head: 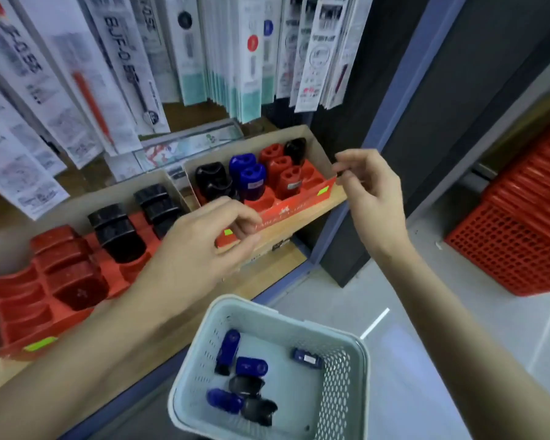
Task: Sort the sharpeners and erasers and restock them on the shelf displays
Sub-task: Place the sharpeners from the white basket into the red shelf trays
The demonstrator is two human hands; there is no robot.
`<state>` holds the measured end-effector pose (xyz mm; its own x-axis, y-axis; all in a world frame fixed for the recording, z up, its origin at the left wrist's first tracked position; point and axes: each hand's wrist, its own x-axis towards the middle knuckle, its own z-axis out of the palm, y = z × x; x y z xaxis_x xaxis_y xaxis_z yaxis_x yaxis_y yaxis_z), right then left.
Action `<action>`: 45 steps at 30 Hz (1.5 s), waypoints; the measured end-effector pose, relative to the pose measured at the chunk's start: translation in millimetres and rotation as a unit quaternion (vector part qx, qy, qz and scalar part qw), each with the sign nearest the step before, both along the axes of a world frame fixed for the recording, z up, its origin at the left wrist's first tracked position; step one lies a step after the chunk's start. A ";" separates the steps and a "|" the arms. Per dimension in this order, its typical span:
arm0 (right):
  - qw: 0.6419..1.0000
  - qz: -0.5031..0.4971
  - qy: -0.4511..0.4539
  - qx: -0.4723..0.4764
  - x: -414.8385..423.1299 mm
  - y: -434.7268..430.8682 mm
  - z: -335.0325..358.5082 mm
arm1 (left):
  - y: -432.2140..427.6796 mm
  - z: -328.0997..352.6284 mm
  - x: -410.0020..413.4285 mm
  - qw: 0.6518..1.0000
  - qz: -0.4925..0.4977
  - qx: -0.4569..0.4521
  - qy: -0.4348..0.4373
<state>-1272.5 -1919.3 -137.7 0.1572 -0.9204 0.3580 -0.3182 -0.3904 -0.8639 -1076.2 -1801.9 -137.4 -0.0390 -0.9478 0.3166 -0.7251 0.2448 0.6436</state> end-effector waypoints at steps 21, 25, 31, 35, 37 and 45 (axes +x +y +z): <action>0.766 0.139 0.413 0.473 -2.0 170.7 -331.3 | 45.6 -300.2 -24.2 0.823 -0.064 0.563 -0.034; 0.760 0.171 0.436 0.451 0.1 167.6 -337.6 | 50.7 -310.5 -30.9 0.837 -0.119 0.518 -0.128; 0.785 0.143 0.353 0.488 -7.0 168.8 -328.6 | 48.9 -303.2 -41.3 0.835 -0.182 0.407 -0.322; 0.809 0.117 0.274 0.506 -18.7 166.9 -311.8 | 51.0 -303.3 -34.7 0.849 -0.139 0.465 -0.211; 0.826 0.108 0.218 0.509 -23.1 162.7 -294.3 | 51.2 -299.3 -30.6 0.848 -0.109 0.514 -0.077; 0.887 0.127 0.168 0.411 -37.8 147.6 -207.4 | 42.3 -217.4 -37.3 0.845 -0.065 0.498 0.183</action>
